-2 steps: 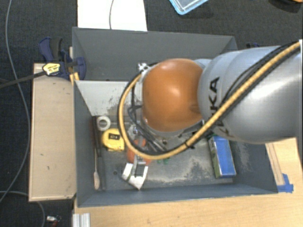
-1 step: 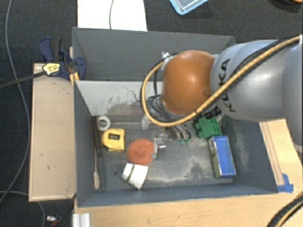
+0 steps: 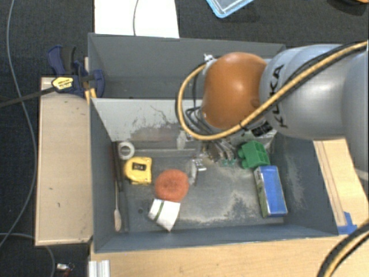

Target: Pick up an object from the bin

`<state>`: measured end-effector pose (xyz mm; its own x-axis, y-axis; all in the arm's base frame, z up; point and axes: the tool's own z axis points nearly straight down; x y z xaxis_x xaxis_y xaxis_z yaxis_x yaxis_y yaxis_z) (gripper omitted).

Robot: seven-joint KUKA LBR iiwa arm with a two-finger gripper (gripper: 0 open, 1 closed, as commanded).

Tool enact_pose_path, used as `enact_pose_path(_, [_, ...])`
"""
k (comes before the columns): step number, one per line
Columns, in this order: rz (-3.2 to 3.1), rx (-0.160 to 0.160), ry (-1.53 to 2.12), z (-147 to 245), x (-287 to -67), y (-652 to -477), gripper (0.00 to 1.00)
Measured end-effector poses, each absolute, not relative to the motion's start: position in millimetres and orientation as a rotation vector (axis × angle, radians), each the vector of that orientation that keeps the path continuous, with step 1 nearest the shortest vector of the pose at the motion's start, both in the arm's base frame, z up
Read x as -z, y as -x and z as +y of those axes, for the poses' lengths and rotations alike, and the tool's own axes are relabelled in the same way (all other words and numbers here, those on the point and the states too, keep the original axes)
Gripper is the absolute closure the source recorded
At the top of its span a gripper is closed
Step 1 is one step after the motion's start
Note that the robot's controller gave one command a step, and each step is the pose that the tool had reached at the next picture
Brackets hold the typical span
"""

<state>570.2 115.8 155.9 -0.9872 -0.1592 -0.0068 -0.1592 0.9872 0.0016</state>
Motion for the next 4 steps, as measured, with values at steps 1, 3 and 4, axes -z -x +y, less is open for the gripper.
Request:
enact_pose_path(1, [3.073, 0.001, 0.630, 129, -139, -553.3, 0.00])
enact_pose_path(3, [2.812, 0.001, 1.377, 154, -71, -531.9, 1.00])
enact_pose_path(4, [2.813, 0.001, 1.376, 154, -71, -531.9, 1.00])
